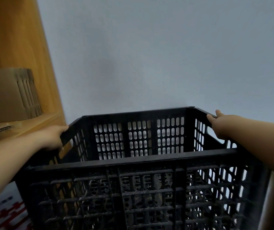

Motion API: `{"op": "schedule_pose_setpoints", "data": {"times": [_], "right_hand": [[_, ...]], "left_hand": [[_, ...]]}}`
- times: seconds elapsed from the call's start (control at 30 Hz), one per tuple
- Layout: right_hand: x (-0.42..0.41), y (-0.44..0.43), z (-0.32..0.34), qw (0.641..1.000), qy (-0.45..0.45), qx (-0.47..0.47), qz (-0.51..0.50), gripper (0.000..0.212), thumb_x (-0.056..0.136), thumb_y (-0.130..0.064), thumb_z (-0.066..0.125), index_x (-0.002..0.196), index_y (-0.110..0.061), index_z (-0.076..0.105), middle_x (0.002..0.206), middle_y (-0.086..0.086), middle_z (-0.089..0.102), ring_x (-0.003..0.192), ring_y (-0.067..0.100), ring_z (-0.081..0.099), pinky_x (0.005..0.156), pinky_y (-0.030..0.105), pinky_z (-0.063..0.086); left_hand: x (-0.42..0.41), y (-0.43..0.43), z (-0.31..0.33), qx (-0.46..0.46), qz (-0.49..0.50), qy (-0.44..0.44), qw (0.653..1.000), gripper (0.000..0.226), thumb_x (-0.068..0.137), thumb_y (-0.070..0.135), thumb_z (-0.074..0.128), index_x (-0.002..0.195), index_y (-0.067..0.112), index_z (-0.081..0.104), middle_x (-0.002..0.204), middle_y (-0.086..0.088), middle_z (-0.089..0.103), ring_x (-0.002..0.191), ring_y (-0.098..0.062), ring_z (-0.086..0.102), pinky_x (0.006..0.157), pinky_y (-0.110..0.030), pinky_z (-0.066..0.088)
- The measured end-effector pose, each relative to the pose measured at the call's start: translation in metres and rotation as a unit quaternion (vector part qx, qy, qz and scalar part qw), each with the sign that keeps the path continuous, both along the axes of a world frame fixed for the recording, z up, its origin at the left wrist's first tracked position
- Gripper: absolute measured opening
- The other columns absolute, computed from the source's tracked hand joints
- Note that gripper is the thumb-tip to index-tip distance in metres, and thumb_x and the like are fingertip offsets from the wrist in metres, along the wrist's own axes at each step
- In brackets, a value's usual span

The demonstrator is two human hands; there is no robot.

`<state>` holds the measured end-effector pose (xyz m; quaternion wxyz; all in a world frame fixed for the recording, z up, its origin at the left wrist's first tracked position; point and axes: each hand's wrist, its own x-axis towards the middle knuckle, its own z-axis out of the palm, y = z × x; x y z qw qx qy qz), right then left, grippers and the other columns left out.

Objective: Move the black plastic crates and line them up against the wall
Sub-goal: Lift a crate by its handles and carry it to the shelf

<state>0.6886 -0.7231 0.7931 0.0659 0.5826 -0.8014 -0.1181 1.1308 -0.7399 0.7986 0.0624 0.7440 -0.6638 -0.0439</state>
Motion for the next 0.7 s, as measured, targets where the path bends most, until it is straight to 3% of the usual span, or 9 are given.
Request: {"op": "schedule_pose_setpoints", "data": {"times": [0.7], "right_hand": [[-0.001,-0.001,0.0,1.0,0.017,0.008,0.0,0.075,0.089,0.001,0.028,0.149,-0.018,-0.014,0.157,0.01,-0.021,0.139,0.036,0.029,0.109,0.039,0.034]], "left_hand": [[-0.012,0.016,0.001,-0.018,0.024,0.046,0.998,0.071,0.072,-0.008,0.067,0.135,0.006,0.039,0.133,-0.019,0.05,0.121,-0.033,0.047,0.098,-0.037,0.04]]}}
